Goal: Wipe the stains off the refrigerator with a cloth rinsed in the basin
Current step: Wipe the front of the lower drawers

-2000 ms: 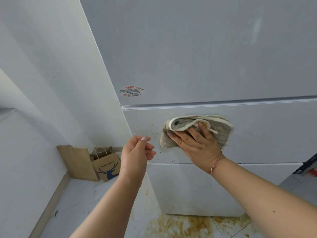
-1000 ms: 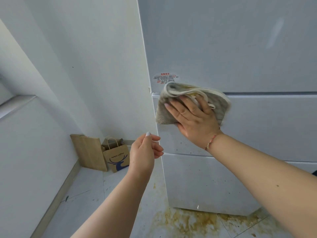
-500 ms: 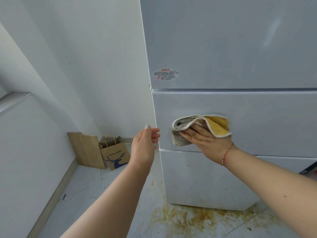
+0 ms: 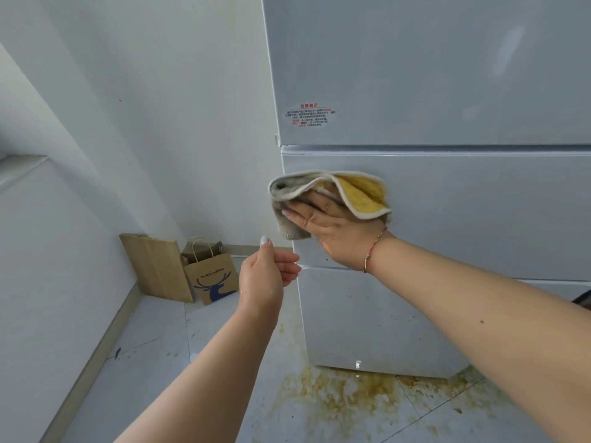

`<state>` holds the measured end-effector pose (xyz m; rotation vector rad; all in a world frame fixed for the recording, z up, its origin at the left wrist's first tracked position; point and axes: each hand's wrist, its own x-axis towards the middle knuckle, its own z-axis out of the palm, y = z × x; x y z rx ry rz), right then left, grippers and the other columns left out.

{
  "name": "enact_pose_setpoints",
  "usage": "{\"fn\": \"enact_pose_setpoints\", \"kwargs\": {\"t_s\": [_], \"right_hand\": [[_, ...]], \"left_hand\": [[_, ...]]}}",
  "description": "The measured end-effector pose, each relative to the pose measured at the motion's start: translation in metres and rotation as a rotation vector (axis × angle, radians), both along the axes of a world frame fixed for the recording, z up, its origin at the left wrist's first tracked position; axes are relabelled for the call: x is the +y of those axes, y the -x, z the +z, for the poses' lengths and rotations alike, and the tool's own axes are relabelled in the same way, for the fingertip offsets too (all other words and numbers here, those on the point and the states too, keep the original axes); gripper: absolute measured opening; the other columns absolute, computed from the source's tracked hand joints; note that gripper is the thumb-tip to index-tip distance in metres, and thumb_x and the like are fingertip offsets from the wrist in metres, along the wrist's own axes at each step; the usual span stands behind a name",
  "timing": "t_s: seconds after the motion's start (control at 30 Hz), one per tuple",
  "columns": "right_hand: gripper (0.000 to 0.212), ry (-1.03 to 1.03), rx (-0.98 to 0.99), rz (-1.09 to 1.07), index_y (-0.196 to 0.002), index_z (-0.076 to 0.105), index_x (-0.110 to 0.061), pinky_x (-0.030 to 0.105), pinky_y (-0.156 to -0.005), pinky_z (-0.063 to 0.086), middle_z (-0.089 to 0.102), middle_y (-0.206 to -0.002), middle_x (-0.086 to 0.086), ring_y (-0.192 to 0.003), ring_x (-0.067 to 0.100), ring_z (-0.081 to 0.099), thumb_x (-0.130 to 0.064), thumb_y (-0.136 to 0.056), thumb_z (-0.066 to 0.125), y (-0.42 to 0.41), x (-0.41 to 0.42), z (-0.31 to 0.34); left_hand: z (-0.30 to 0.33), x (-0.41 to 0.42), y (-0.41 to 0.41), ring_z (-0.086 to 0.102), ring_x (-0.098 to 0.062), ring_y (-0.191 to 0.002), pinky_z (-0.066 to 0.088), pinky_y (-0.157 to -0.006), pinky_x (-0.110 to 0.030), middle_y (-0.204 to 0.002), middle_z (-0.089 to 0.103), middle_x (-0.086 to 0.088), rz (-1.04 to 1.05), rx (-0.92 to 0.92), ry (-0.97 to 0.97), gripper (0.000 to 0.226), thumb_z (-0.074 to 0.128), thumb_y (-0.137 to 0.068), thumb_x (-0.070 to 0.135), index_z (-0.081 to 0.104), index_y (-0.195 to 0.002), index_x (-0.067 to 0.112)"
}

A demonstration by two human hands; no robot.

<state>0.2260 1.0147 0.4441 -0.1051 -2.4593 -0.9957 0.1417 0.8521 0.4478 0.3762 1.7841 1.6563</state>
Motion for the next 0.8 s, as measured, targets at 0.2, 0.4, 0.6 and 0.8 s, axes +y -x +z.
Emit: {"fn": "enact_pose_setpoints", "kwargs": {"t_s": [0.2,0.4,0.6,0.8], "right_hand": [[0.061,-0.050,-0.260,-0.086,-0.140,0.044,-0.011,0.034,-0.118,-0.007,0.052,-0.139,0.004,-0.134,0.024,0.037,-0.002,-0.081,0.032,-0.043,0.008,-0.061],[0.068,-0.042,-0.038,-0.139,-0.149,0.027,-0.015,0.039,-0.120,0.002,0.028,-0.154,0.002,-0.147,0.020,0.000,0.000,-0.083,0.039,-0.100,0.032,-0.054],[0.055,-0.004,0.157,-0.048,-0.140,0.046,-0.020,0.044,-0.118,0.005,0.045,-0.145,0.002,-0.136,0.024,0.030,-0.014,-0.086,0.052,-0.057,0.020,0.014],[0.063,0.072,0.009,-0.020,-0.142,0.042,-0.017,0.042,-0.119,0.008,0.041,-0.148,0.002,-0.139,0.025,0.028,-0.001,-0.081,0.041,-0.009,-0.001,0.003]], "left_hand": [[-0.013,-0.002,-0.009,0.060,-0.021,-0.062,0.050,-0.065,-0.028,-0.063,0.066,-0.010,-0.012,0.004,0.022,0.059,0.031,-0.104,0.035,0.068,-0.073,0.003],[-0.021,-0.004,-0.018,0.060,-0.021,-0.062,0.051,-0.068,-0.030,-0.061,0.066,-0.009,-0.038,-0.012,0.053,0.059,0.031,-0.104,0.036,0.068,-0.072,0.003],[-0.024,-0.008,-0.022,0.060,-0.021,-0.062,0.050,-0.067,-0.030,-0.062,0.065,-0.011,-0.040,-0.034,0.051,0.059,0.030,-0.104,0.035,0.067,-0.072,0.002],[-0.028,-0.014,-0.014,0.057,-0.022,-0.057,0.049,-0.065,-0.031,-0.056,0.063,-0.010,-0.003,-0.072,0.047,0.060,0.030,-0.104,0.035,0.065,-0.069,0.001]]}}
